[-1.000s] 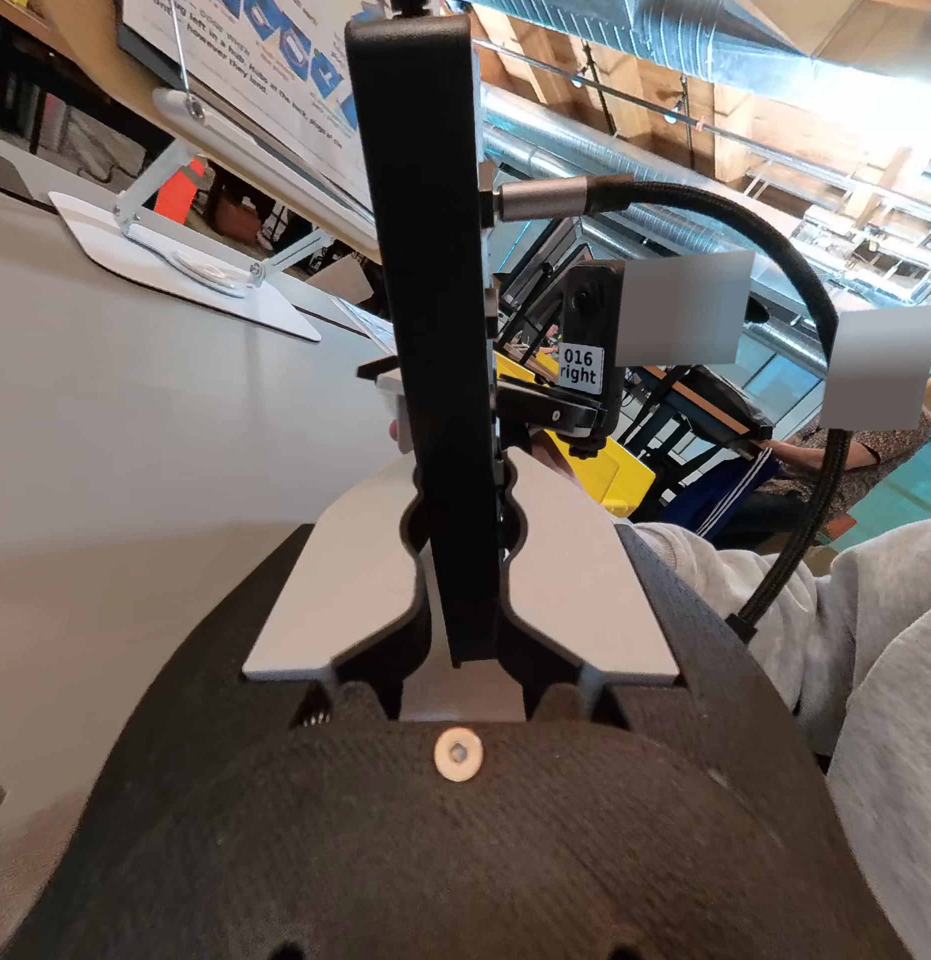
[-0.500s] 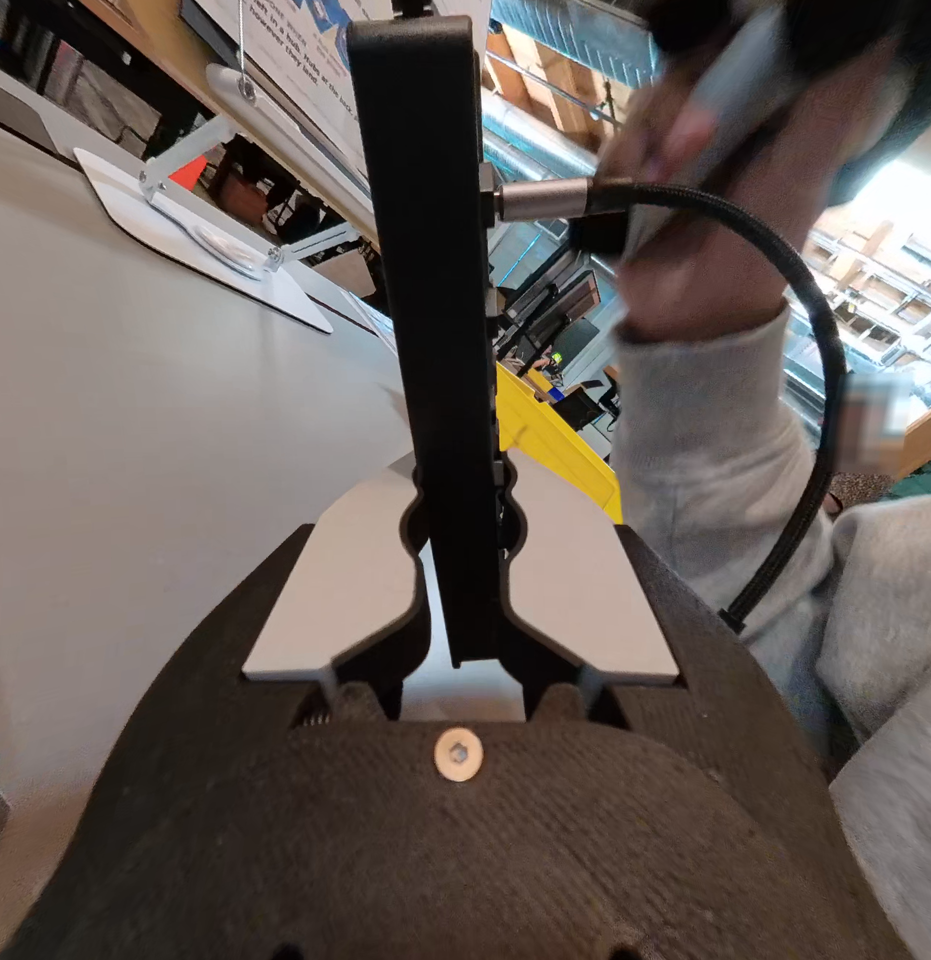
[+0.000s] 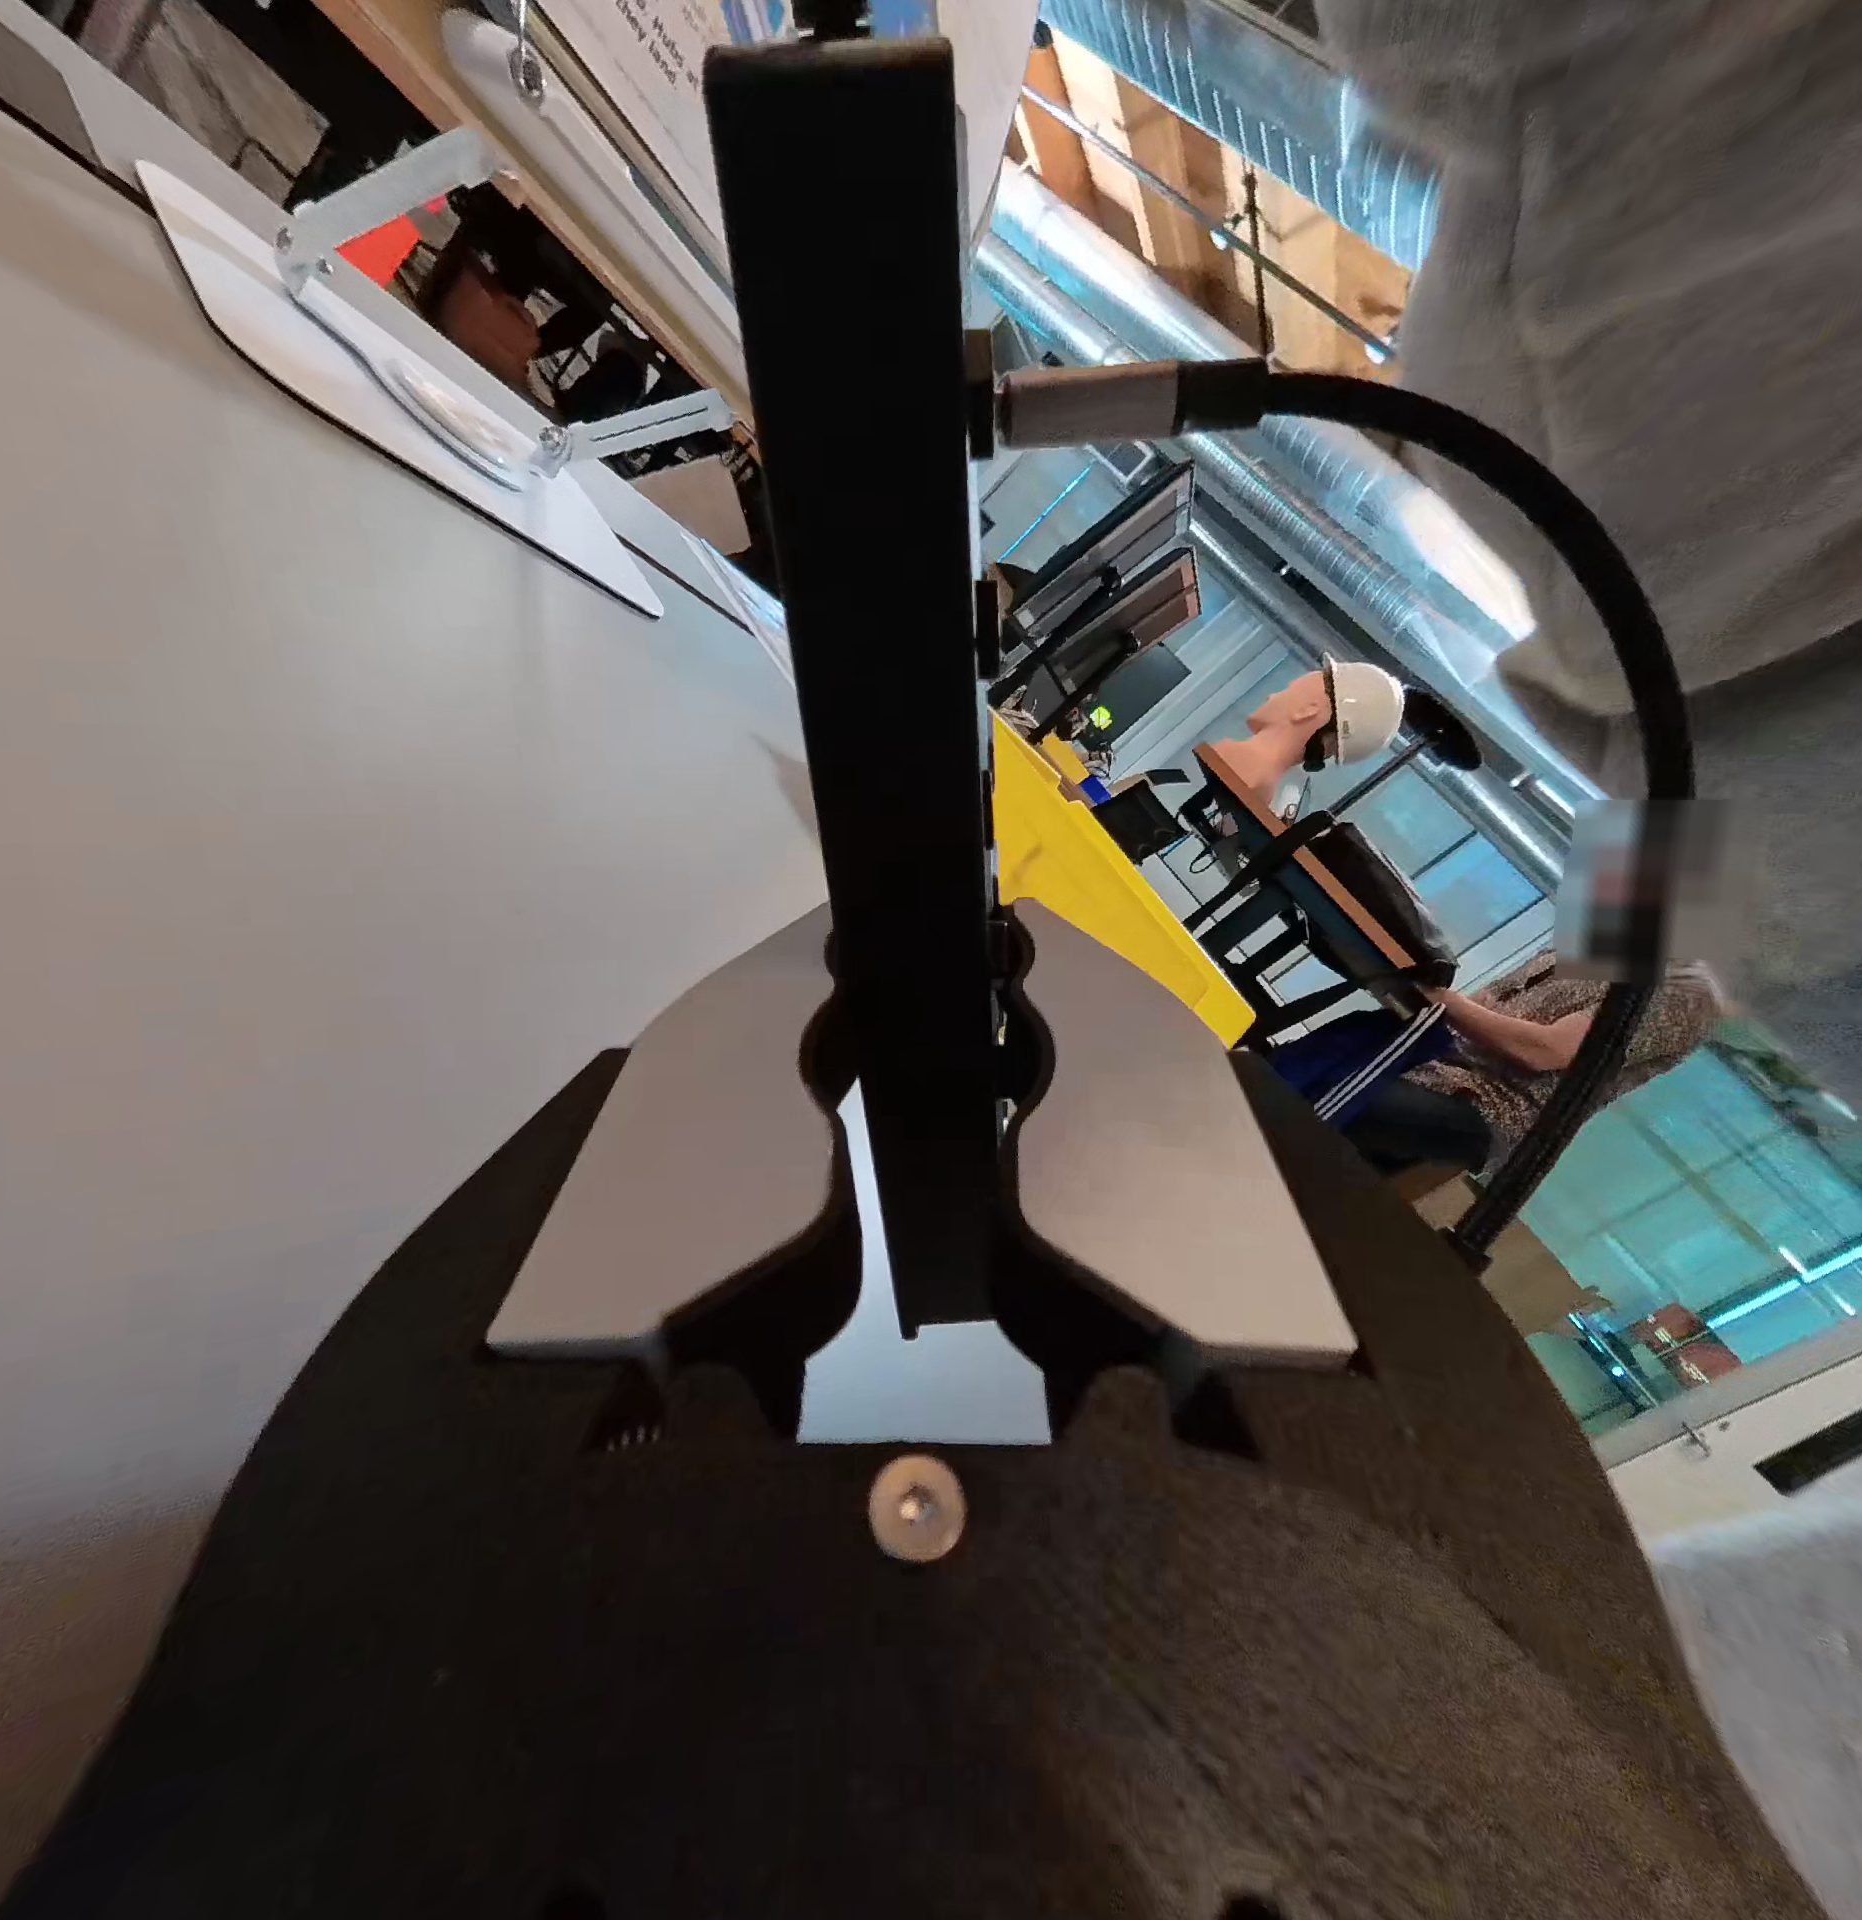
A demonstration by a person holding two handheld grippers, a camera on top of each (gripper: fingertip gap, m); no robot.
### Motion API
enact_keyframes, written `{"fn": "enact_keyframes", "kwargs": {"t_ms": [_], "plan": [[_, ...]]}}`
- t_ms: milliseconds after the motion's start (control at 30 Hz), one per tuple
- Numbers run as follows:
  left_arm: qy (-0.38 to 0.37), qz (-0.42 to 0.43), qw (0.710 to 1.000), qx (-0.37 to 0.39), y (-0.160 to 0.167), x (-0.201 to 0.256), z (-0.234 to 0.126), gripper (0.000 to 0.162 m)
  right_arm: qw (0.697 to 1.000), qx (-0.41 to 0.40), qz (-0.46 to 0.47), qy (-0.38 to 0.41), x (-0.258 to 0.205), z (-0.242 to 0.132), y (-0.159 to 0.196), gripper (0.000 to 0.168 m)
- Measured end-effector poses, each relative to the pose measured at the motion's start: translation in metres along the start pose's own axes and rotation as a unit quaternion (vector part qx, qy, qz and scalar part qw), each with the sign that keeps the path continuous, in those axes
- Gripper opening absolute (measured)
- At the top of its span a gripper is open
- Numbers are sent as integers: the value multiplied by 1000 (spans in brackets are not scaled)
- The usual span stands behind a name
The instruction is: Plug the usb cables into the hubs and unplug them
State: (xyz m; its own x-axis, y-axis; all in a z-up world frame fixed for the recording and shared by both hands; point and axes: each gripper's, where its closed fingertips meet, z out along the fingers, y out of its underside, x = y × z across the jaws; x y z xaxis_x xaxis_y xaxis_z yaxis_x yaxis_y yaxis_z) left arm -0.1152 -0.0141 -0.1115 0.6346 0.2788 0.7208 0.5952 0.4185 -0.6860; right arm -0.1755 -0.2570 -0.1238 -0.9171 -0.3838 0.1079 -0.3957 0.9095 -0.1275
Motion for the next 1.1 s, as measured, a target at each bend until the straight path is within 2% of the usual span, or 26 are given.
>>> {"fn": "enact_keyframes", "kwargs": {"t_ms": [33,100,233,400,433,467,500,567,667,800,967,1100], "plan": [[-1,2,1000,-2,1,0,0,24,999,-25,8,-30,-7,14,0,17],[-3,1,1000,-6,3,-1,2,24,996,-56,20,-72,-18,32,-4,20],[3,-11,1000,-14,9,1,6,24,995,-73,20,-65,-15,55,-15,21],[4,-5,1000,-21,12,3,8,24,991,-66,77,-91,-12,79,-27,26],[2,-4,1000,-21,12,3,8,24,989,-66,90,-98,-12,83,-28,24],[2,-3,1000,-20,12,3,8,24,989,-57,97,-95,-9,85,-31,11],[2,-3,1000,-20,12,3,8,24,989,-45,101,-101,-8,83,-35,10],[2,-2,1000,-21,13,3,8,24,987,-15,116,-111,-4,71,-45,8],[0,0,1000,-22,13,3,8,24,973,84,160,-141,3,28,-74,7],[-1,4,1000,-24,14,3,9,24,923,224,253,-186,26,-41,-102,7],[-1,12,1000,-26,15,4,9,24,849,307,364,-228,45,-71,-94,6],[0,14,1000,-27,15,5,9,24,827,345,382,-226,44,-86,-82,6]]}}
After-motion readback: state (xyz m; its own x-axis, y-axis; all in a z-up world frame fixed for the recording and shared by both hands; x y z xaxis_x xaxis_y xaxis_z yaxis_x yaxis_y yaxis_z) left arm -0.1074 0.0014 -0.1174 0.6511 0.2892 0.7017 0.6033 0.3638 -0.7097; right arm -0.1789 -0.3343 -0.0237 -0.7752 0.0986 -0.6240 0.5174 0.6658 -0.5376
